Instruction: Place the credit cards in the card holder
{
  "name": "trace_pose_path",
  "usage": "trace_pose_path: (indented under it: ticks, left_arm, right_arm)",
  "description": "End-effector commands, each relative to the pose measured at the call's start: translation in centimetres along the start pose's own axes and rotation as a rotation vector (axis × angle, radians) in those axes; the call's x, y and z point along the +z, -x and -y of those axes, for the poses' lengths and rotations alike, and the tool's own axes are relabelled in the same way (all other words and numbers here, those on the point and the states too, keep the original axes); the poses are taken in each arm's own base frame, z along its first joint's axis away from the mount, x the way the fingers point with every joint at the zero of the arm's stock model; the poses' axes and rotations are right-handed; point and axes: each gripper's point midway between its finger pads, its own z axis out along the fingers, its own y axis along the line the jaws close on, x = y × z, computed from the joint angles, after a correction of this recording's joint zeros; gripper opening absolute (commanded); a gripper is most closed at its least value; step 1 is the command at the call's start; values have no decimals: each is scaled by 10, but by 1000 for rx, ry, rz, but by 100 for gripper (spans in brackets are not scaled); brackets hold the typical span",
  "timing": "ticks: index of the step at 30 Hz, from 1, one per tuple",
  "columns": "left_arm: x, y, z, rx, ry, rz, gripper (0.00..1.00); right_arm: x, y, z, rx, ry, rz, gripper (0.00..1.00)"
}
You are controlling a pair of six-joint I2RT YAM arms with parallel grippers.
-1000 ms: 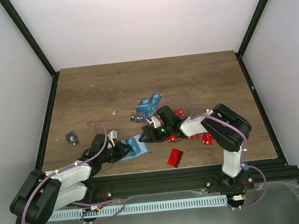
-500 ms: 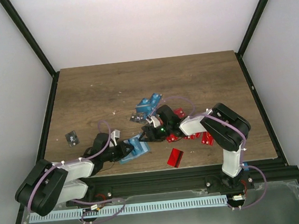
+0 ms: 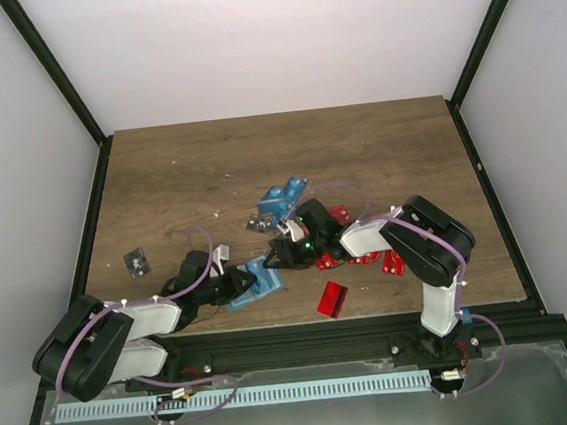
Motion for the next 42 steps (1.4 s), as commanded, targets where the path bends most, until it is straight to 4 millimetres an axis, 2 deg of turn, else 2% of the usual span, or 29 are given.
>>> trace_pose_path:
  ticks: [1,12,16,24,29,34,42]
  left_arm:
    - [4,-1,-9,-31,49,18,4]
    - [14,-8,-6,-43,40,-6,4]
    - [11,-10,-9,-43,66,-6,8]
    - [-3,-6,-10,10,142,10,29]
    - [-11,-8,-9,38,177,-9,46]
    - [-16,-8,-1,53,176,-23,66]
    - [-32,-1,20,97,181,-12,85]
  right_arm:
    - [7,-14,14,48,-28,-33,54]
    - [6,-20,20,88,-38,-31,54]
    - [4,-19,21,87,-49,-24,54]
    - [-1,-14,23,77,-72,-9,55]
    - [-2,-11,22,72,-72,0,55]
    - [-4,-8,19,59,-71,6,55]
    - [-13,0,7,16,-80,26,56]
